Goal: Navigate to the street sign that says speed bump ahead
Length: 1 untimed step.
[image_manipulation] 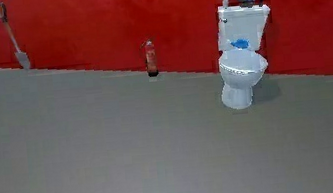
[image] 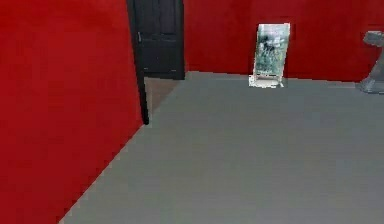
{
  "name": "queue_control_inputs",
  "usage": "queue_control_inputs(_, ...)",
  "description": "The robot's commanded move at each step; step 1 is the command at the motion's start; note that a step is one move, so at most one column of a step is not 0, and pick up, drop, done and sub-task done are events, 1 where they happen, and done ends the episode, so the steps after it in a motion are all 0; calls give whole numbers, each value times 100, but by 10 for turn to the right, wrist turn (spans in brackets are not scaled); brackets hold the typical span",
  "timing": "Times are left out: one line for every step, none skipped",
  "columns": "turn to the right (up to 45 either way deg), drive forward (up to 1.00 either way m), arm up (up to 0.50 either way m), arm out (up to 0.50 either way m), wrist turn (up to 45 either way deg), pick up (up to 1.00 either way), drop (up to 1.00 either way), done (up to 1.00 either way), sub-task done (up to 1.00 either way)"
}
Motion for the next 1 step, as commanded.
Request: queue_control_inputs(0,100,0,0,0,0,0,0,0)
